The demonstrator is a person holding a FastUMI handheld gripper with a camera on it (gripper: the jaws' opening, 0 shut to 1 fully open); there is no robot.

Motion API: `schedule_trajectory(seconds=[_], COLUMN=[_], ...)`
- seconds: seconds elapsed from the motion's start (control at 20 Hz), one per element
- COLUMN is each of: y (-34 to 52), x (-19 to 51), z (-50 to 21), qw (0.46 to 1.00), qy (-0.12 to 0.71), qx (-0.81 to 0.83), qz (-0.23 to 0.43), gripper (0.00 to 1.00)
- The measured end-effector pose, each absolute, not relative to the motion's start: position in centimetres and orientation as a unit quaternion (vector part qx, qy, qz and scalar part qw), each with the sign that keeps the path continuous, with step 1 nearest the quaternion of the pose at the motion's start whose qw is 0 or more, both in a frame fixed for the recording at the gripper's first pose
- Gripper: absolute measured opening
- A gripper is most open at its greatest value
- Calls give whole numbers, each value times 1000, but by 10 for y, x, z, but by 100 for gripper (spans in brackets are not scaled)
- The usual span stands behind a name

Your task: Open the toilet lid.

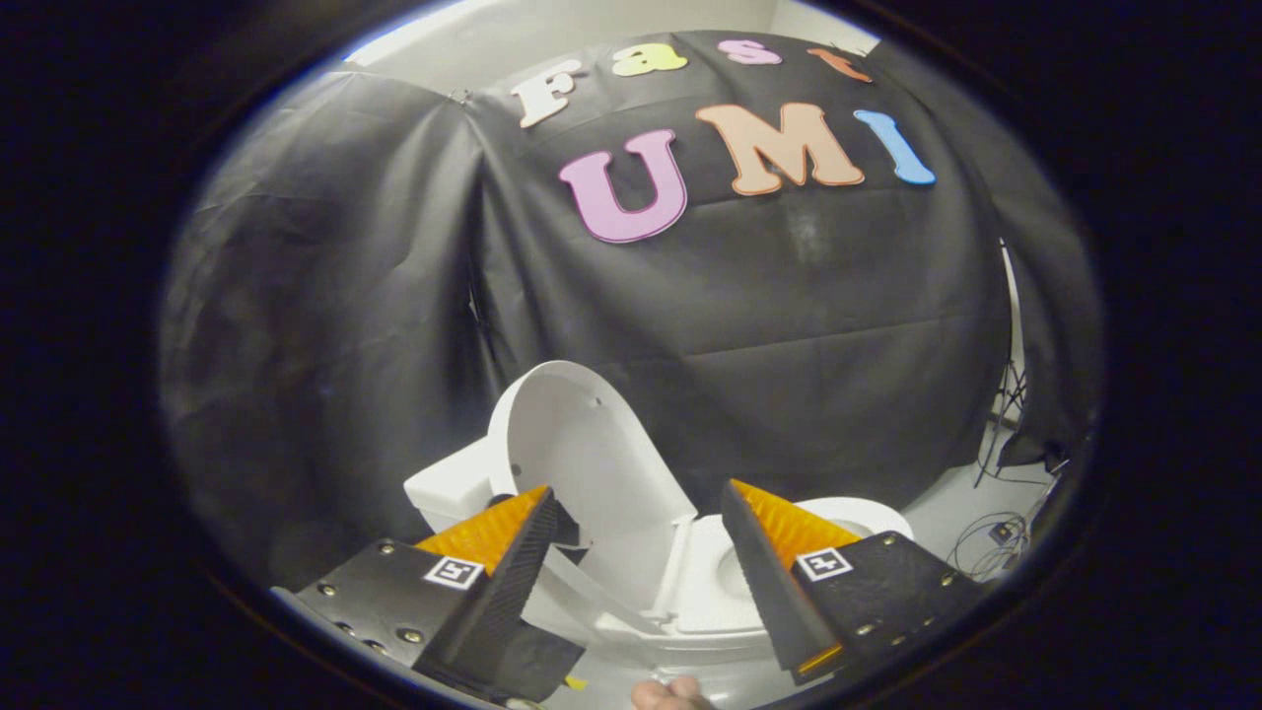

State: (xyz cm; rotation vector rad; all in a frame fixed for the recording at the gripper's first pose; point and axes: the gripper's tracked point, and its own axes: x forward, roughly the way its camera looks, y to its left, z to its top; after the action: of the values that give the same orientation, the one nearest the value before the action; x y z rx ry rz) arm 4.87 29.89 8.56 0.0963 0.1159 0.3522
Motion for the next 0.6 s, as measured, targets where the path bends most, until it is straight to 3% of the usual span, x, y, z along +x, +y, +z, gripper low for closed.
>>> schedule_trajectory(seconds=[0.6], y=[159], x=[56], z=[88], qw=[991], qy=[47], qx=[69], qz=[103], gripper=[99])
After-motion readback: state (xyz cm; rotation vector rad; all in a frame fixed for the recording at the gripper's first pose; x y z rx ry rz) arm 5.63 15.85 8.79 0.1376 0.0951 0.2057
